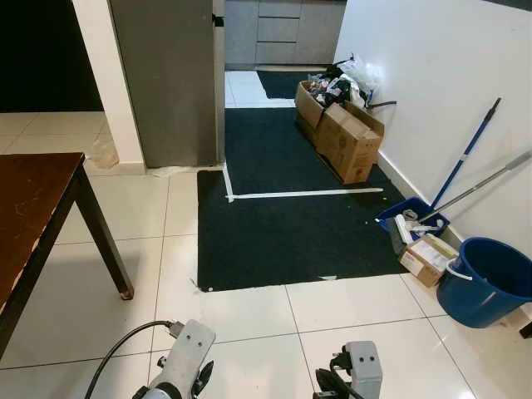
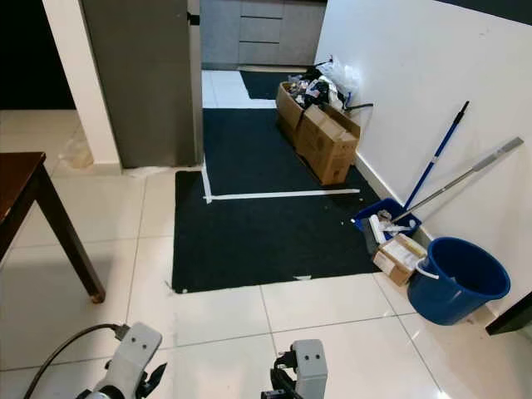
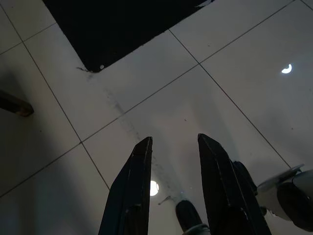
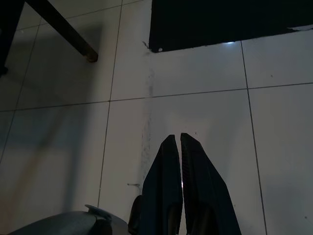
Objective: Setting the table
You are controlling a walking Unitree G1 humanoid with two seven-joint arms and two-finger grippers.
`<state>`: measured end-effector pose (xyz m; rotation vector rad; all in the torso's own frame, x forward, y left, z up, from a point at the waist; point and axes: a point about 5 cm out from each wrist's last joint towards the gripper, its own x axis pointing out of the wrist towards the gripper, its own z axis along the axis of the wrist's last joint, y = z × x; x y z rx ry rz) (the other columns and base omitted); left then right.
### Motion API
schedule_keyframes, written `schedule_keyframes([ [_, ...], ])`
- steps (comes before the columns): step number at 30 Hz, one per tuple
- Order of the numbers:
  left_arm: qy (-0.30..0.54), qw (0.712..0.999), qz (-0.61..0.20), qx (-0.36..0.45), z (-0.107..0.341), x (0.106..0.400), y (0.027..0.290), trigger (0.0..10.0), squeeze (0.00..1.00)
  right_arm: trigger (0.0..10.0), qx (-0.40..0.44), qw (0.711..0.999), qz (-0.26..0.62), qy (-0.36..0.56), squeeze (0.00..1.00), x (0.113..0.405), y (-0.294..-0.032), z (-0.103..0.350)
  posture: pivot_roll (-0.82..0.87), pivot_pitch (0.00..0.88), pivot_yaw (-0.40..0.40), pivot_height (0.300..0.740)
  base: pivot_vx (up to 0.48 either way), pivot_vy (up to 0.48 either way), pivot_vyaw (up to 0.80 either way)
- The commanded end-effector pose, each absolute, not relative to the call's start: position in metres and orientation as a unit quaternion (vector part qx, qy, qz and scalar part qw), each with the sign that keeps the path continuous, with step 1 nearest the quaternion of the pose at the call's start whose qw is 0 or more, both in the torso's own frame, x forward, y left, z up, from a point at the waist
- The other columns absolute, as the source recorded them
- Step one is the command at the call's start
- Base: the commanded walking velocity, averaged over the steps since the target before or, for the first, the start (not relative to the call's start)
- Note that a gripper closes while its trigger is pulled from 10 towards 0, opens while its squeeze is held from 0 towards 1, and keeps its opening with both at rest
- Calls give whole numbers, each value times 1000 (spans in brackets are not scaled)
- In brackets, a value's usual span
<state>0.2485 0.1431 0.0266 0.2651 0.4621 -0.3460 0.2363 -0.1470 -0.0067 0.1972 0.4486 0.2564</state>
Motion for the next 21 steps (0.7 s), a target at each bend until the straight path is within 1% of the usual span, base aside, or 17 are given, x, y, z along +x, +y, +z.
schedule_keyframes([
  [1,239,947,-174,129,21,245,142,10000,0,10000,95,960,124,234,0,232,-149,-12,89,63,14,740,0,0,0],
  [21,239,948,-171,125,22,247,141,10000,0,10000,96,960,121,233,0,234,-151,-11,73,77,4,740,0,0,0],
])
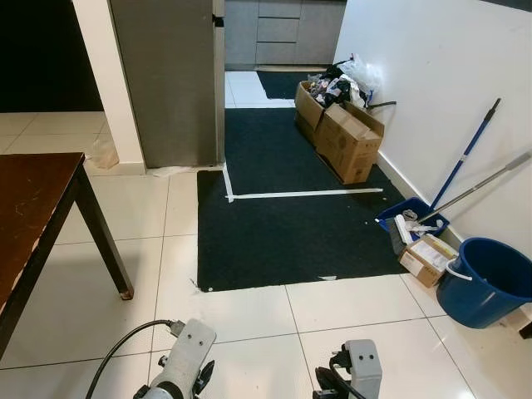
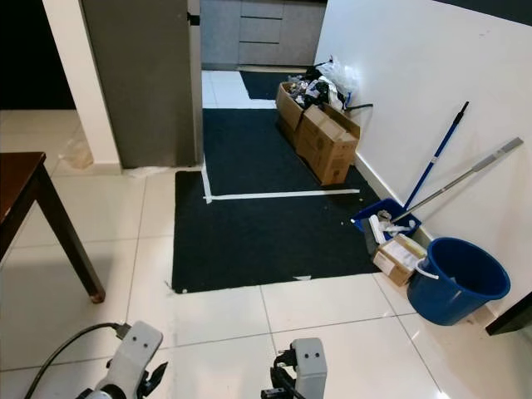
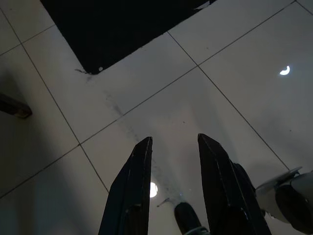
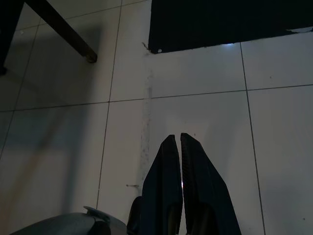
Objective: Setting the table
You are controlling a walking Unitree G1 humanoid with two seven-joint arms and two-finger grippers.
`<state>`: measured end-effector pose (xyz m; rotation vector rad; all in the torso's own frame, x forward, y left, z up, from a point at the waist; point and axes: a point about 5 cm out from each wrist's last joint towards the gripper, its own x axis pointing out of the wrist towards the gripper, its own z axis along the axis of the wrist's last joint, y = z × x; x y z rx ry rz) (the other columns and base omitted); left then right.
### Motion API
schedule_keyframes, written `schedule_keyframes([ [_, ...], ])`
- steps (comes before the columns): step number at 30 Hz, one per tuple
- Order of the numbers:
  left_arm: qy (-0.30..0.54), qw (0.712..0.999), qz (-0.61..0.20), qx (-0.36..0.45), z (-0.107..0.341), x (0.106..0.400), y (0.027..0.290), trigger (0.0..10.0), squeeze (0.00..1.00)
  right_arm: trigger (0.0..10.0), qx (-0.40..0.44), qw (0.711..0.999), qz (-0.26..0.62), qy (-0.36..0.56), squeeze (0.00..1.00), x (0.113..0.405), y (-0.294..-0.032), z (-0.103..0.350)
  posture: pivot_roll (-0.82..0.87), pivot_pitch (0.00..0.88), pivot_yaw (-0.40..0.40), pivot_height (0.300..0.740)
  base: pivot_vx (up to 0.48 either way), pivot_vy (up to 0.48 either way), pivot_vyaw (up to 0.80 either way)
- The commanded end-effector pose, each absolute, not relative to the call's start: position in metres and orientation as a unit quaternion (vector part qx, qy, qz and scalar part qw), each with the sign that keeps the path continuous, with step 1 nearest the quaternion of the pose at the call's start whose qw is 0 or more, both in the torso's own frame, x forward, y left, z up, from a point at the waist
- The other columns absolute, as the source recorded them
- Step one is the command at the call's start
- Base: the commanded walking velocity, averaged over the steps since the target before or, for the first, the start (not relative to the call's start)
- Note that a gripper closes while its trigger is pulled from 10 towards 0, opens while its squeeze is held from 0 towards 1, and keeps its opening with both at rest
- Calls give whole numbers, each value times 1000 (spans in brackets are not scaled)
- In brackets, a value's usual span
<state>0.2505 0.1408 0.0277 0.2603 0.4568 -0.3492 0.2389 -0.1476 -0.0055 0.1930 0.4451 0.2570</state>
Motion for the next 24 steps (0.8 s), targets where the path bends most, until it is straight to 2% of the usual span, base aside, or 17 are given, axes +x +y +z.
schedule_keyframes([
  [1,239,947,-172,125,22,247,141,10000,0,10000,96,960,120,233,0,234,-151,-11,73,77,4,740,0,0,0],
  [24,242,947,-173,122,21,247,141,10000,0,10000,97,961,115,232,0,234,-153,-11,67,90,8,740,0,0,0],
])
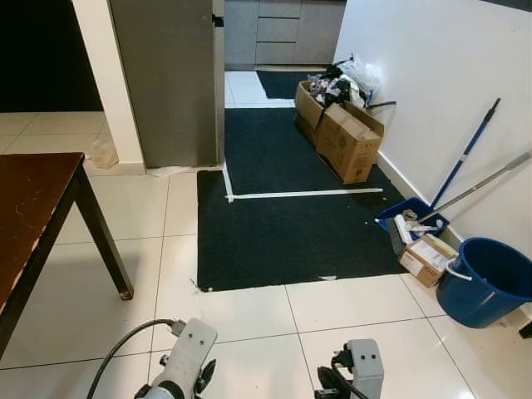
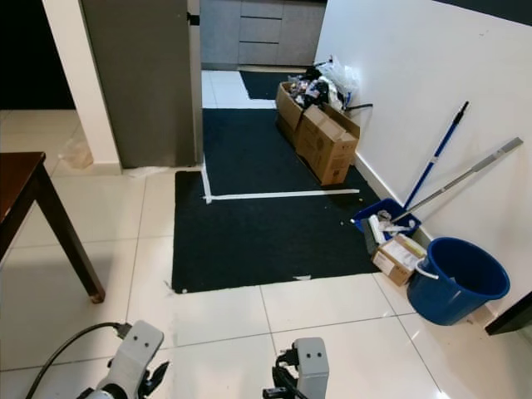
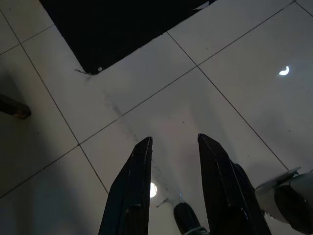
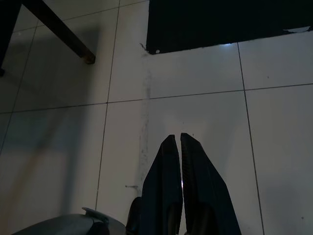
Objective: Setting the table
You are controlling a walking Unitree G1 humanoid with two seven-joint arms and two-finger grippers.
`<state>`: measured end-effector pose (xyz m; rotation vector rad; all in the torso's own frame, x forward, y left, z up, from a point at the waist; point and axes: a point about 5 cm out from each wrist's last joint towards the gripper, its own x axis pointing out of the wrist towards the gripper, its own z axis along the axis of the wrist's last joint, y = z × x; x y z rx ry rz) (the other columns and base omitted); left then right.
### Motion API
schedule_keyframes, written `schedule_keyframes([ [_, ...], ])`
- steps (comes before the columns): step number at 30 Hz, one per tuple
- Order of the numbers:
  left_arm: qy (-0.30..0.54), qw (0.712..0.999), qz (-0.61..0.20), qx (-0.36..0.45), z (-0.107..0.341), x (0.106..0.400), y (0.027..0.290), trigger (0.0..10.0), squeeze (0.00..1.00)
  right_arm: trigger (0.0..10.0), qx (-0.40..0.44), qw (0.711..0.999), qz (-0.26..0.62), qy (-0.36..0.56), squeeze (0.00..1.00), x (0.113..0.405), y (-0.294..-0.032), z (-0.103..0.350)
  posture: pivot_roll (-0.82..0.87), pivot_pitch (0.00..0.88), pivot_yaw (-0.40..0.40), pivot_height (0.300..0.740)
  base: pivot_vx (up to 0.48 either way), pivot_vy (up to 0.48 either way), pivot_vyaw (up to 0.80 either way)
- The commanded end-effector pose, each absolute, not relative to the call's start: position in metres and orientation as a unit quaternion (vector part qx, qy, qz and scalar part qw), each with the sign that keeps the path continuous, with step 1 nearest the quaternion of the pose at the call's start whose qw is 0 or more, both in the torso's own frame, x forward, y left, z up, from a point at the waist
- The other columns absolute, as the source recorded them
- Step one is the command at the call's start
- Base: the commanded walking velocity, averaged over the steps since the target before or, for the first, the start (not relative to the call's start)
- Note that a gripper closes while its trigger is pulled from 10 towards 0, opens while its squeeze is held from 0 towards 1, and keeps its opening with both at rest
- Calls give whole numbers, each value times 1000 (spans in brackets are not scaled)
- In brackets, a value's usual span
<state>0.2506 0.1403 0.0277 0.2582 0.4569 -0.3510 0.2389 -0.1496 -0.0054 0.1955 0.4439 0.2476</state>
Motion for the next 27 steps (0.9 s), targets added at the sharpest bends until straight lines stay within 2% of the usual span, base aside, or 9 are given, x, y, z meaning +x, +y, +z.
schedule_keyframes([
  [1,242,947,-173,122,21,247,141,10000,0,10000,97,961,115,232,0,234,-153,-11,67,90,8,740,0,0,0],
  [27,242,947,-173,120,22,248,141,10000,0,10000,97,961,115,232,0,234,-153,-10,65,90,7,740,0,0,0],
])
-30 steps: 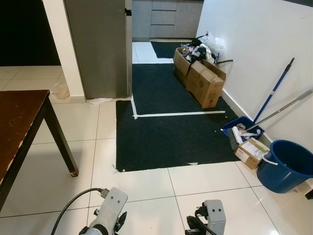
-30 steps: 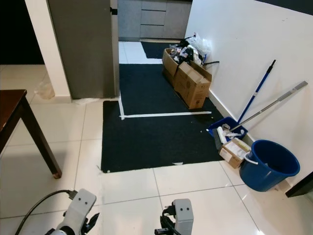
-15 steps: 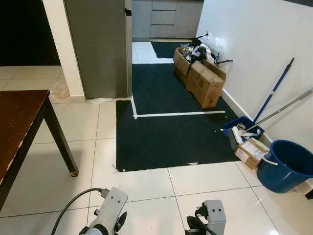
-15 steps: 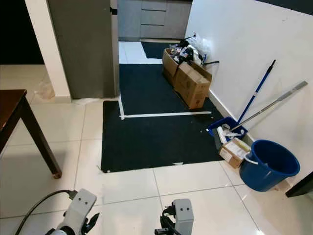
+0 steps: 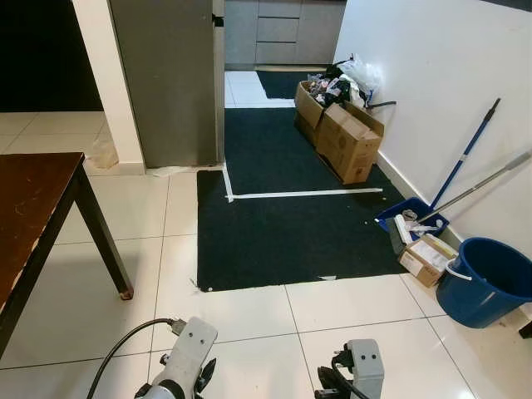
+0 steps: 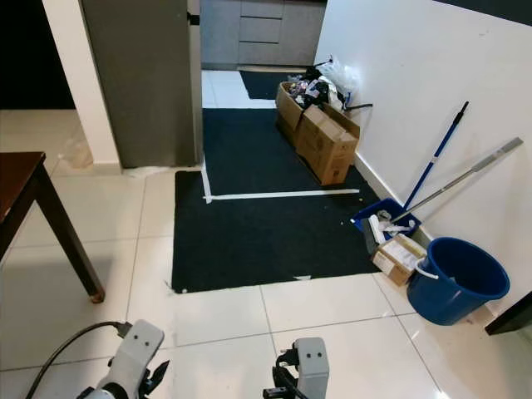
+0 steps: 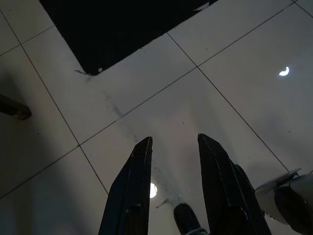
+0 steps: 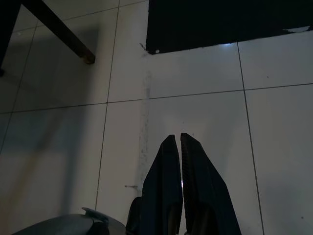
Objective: Setting the table
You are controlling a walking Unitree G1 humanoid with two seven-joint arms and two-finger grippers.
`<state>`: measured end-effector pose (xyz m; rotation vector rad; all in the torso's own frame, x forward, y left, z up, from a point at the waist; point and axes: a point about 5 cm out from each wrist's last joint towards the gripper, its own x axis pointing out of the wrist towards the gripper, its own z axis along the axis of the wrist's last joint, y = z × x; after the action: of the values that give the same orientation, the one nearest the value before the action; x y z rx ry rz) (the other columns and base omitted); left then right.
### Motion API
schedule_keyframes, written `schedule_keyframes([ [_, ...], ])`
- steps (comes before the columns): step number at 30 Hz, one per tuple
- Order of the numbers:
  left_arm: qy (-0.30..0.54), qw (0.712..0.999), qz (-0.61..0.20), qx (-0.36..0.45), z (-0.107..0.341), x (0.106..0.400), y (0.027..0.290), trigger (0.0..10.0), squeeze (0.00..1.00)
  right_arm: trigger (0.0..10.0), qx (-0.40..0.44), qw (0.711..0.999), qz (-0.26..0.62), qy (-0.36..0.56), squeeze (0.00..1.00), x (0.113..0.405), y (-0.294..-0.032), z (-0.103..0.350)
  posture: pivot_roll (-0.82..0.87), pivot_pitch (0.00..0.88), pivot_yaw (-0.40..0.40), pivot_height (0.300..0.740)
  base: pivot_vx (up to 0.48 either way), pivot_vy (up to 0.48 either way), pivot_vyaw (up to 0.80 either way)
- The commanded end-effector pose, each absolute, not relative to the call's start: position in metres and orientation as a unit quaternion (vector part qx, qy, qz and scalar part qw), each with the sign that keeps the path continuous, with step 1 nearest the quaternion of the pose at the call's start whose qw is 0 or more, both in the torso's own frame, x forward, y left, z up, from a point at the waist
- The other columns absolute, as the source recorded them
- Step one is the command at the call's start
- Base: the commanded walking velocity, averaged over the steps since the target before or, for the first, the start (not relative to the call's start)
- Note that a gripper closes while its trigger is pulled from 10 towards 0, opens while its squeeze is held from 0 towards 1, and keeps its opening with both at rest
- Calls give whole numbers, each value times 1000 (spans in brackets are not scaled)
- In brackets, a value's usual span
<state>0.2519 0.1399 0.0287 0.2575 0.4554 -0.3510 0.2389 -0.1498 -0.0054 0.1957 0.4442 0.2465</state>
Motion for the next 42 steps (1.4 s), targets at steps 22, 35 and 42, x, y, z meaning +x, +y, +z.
schedule_keyframes([
  [22,-81,992,-31,88,200,309,183,10000,0,10000,63,990,95,-81,0,282,-187,164,55,80,9,740,0,0,0],
  [35,-112,991,-59,49,211,301,147,10000,0,10000,52,987,88,-127,0,282,-186,200,38,75,14,740,0,0,0],
  [42,-120,989,-56,65,210,300,139,10000,0,10000,65,986,73,-134,0,286,-188,202,41,74,16,740,0,0,0],
])
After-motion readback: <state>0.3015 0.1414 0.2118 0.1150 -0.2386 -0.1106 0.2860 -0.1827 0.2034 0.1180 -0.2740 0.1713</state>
